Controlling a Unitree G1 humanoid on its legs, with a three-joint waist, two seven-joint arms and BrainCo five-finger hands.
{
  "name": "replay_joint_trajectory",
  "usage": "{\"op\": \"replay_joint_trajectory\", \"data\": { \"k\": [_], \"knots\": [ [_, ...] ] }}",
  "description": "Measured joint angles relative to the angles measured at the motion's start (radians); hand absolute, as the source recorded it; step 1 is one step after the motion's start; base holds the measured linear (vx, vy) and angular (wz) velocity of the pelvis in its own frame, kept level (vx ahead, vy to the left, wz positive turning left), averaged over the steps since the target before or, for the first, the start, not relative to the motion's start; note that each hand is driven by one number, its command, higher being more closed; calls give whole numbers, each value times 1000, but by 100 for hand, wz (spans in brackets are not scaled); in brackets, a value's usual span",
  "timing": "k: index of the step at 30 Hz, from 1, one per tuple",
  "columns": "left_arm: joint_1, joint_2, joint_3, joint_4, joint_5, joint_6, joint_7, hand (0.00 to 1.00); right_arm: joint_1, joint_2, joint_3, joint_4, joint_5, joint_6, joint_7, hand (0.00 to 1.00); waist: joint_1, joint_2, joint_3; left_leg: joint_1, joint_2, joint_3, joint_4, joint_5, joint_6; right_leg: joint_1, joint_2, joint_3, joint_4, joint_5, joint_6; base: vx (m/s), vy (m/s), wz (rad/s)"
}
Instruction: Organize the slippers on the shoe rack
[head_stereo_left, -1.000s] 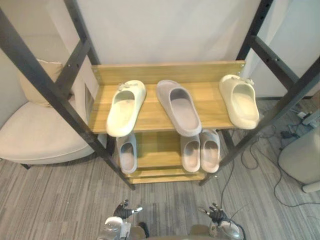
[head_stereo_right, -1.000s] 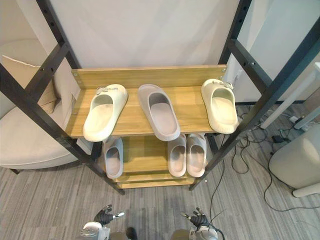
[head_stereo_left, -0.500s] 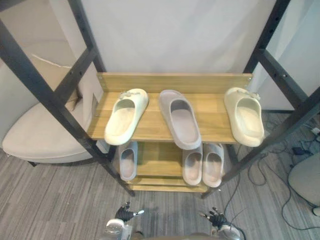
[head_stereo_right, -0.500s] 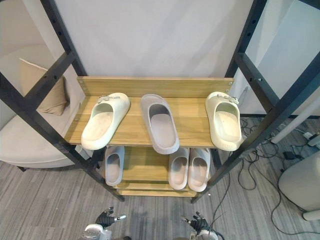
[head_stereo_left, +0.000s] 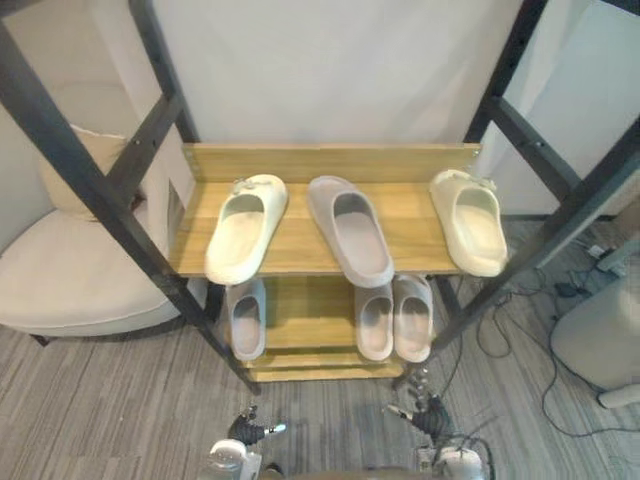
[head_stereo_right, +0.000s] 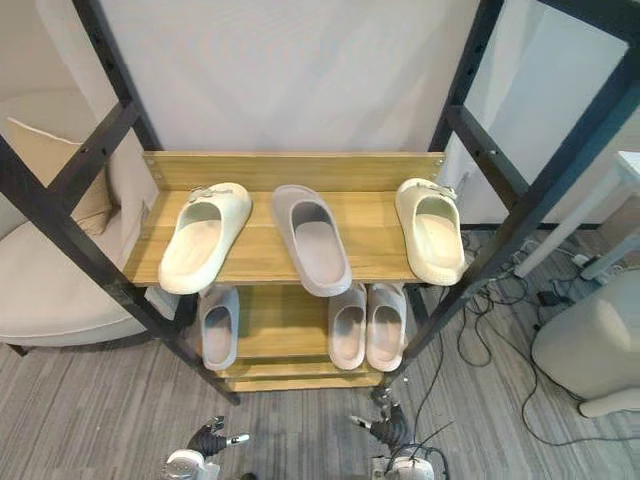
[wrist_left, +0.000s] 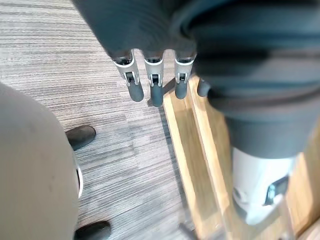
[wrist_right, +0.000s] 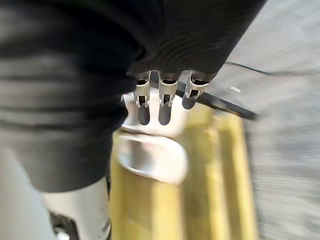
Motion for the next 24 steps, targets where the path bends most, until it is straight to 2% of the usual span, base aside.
{"op": "replay_joint_trajectory", "data": {
  "k": [3, 10, 15, 24],
  "knots": [
    [-2, 1, -28, 9, 13, -2, 7, 0, 22, 0, -37, -156, -28, -28, -3, 0, -14, 6, -5, 0, 3, 26, -2, 0, 0, -17, 5, 29, 0, 7, 1, -14, -3, -25],
    [-1, -13, -41, 22, 16, -20, 5, 0, 8, 3, -37, -375, -91, -60, -20, 0, -15, 22, -21, -1, 4, 38, -3, -1, 0, -24, 7, 40, -1, 8, 2, -1, -6, -6],
    [-2, -17, -61, 25, 17, -21, 1, 0, -26, 0, -36, -439, -103, -70, -26, 0, -13, 26, -37, -1, 4, 36, -4, -1, 0, -24, 7, 39, -1, 8, 2, 0, 0, 0],
    [-5, -17, -69, 25, 35, -23, -21, 0, -220, -73, -18, -475, -102, -84, -53, 0, -6, 24, -42, -15, 1, -16, -5, 9, 4, -3, 5, -8, -1, 8, 2, -14, -21, 16]
  ]
}}
